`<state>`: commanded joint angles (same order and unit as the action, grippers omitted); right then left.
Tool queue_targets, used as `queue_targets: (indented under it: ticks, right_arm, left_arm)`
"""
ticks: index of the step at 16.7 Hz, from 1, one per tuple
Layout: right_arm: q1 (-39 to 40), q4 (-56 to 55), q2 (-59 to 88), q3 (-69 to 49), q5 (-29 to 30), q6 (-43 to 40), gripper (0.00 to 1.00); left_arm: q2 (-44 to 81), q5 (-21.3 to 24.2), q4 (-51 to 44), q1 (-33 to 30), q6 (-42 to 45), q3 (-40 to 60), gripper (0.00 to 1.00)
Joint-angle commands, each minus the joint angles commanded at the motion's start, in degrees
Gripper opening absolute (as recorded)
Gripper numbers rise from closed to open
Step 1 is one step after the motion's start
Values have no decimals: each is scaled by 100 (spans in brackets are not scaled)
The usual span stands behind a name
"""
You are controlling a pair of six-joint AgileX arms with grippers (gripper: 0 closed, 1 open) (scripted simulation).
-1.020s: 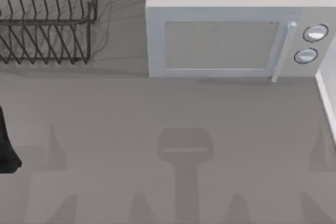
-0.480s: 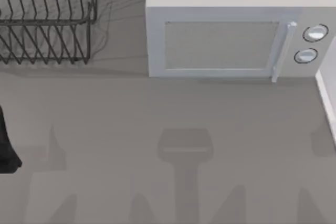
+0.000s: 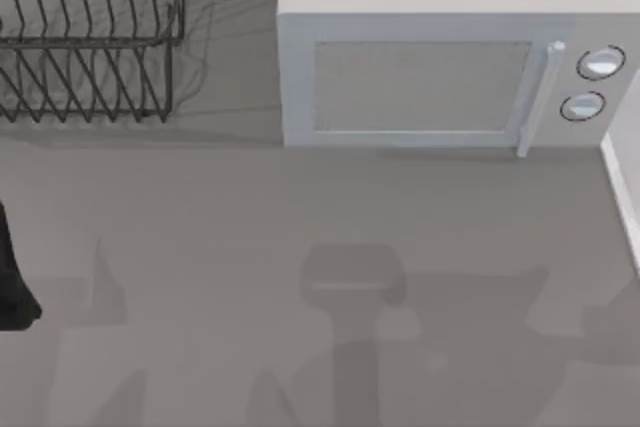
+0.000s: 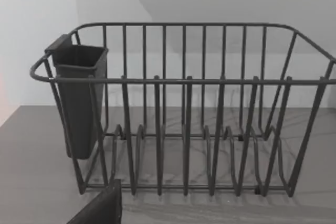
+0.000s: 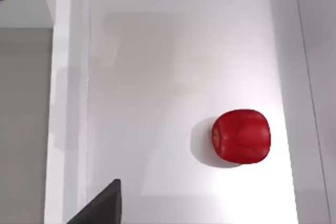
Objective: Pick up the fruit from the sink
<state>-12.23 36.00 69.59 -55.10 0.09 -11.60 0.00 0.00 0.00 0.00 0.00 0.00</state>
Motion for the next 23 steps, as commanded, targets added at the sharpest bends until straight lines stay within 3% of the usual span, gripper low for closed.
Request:
queue_targets:
  ticks: [6, 11, 19, 23]
  right_arm:
    - [-553, 1627, 3441, -2521, 4, -525, 100]
    - [-827, 2435, 5081, -3755, 6, -785, 100]
    - [-842, 2542, 5337, -3932, 7, -822, 100]
    - [-847, 1890, 5750, -3646, 11, -816, 100]
  left_arm:
    - [0, 0, 0, 0, 0, 0, 100]
    - [0, 0, 0, 0, 0, 0, 100]
    - [0, 0, 0, 0, 0, 0, 100]
    - [0, 0, 0, 0, 0, 0, 100]
